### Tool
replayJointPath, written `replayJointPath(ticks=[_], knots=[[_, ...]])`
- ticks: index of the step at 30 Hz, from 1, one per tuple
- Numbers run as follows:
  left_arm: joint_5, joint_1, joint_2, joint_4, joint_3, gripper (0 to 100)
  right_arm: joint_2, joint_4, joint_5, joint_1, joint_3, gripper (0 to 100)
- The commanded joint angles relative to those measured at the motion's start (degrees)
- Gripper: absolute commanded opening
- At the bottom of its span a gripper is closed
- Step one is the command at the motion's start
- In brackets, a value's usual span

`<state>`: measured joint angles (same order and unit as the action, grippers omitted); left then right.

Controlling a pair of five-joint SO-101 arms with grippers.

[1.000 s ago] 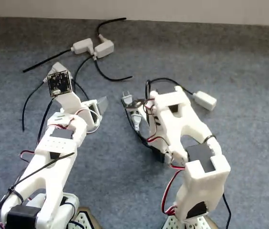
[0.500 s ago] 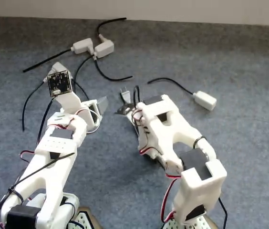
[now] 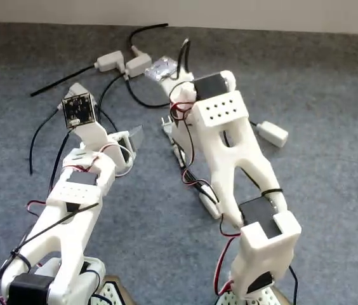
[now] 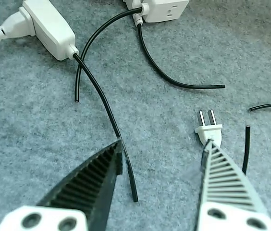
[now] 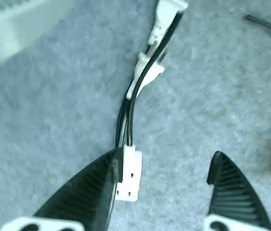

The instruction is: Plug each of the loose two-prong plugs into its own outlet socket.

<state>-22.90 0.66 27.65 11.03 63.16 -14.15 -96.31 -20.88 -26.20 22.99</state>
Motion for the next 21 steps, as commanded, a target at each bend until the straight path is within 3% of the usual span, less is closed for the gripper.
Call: replayJointPath(ticks=[1,12,17,21], knots=[[-0.3,-0.3,1.6,-1.1,-0.3,27,-0.4,7.3,7.8,0.0,0.1,27.6],[-0.1,-0.3,1.6,-1.1,-0.3,27,-16.1,22.8,10.8,-1.3,-5.4,22.0],[0.0,-0.3,1.6,-1.1,-0.3,27,-18.5,26.5,10.9,-1.3,-5.4,21.6],[0.0,-0.3,1.6,-1.1,-0.3,27,-21.7,28.1,15.2,-1.0,-5.4,21.4]])
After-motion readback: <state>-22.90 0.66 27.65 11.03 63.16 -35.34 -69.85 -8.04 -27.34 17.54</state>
